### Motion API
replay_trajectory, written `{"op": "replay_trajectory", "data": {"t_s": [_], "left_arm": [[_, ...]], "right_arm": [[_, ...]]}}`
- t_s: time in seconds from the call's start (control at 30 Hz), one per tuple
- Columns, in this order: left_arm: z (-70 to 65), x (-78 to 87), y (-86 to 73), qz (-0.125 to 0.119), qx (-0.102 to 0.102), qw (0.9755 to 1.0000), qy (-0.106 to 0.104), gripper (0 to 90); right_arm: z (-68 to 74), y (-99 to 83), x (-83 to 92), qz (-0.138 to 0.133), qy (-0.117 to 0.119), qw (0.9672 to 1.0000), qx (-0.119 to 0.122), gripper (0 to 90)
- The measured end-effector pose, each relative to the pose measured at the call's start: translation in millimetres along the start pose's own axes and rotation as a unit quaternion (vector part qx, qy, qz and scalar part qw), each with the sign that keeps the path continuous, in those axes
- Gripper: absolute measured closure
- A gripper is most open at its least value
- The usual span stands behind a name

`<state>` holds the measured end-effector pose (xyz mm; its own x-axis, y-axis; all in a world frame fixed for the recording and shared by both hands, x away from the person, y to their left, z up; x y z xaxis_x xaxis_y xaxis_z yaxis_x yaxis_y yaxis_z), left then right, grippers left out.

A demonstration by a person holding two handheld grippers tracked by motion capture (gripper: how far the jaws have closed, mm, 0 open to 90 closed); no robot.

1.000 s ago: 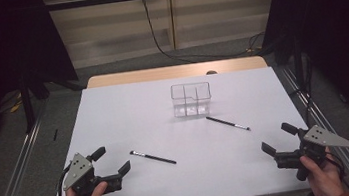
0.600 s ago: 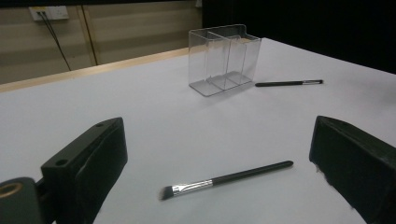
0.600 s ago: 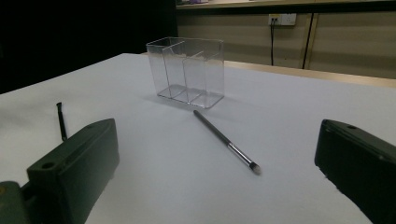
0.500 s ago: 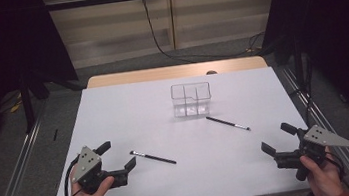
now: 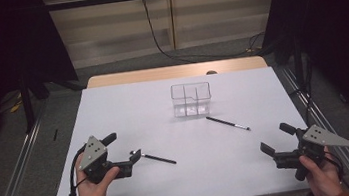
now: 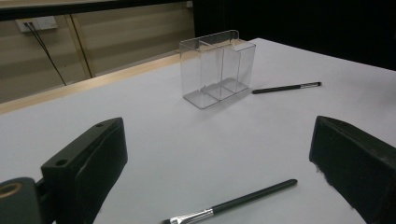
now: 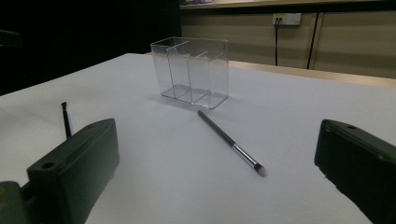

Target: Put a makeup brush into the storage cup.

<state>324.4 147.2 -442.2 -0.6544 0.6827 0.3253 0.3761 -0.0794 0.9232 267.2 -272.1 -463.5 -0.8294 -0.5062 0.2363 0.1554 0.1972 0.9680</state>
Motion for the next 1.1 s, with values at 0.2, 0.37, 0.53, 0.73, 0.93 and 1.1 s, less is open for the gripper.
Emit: {"op": "replay_trajectory", "data": {"t_s": [0.2,0.37,0.53,0.73,0.93,1.1], "left_arm": [[3.4,-8.6,4.7,0.002,-0.002,1.0,-0.002,4.2],[5.8,-14.4,11.3,-0.001,0.004,1.0,-0.009,4.2],[9.1,-24.1,13.6,0.008,0.011,0.9998,-0.017,4.0],[8.6,-32.0,19.5,0.016,0.011,0.9994,-0.03,4.0],[9.0,-41.4,17.7,0.044,0.002,0.9983,-0.038,4.0],[11.1,-49.2,14.5,0.069,-0.008,0.9966,-0.043,4.0]], "right_arm": [[0.1,-0.5,-0.2,0.001,0.001,1.0,0.0,0.0],[0.3,-0.4,0.0,0.001,0.002,1.0,-0.001,0.0],[0.7,-0.5,-0.3,0.001,0.003,1.0,0.0,0.0],[1.2,-0.3,-0.5,0.001,0.004,1.0,0.001,0.0],[1.7,0.0,-2.0,0.001,0.006,1.0,0.002,0.0],[1.7,-0.2,-3.6,0.003,0.007,1.0,0.001,0.0]]}}
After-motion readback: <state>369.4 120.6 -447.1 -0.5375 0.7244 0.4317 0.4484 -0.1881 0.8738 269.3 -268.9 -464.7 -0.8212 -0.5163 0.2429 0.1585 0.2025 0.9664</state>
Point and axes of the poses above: each handheld gripper's, and its own axes: x roughly backward along the jaws, y roughly out of its top, z roughly to its left, the point moved 9 cm from there along -x, roughly forward along the jaws, and after that the axes turned 12 degrees about x, right-handed, at the moved point
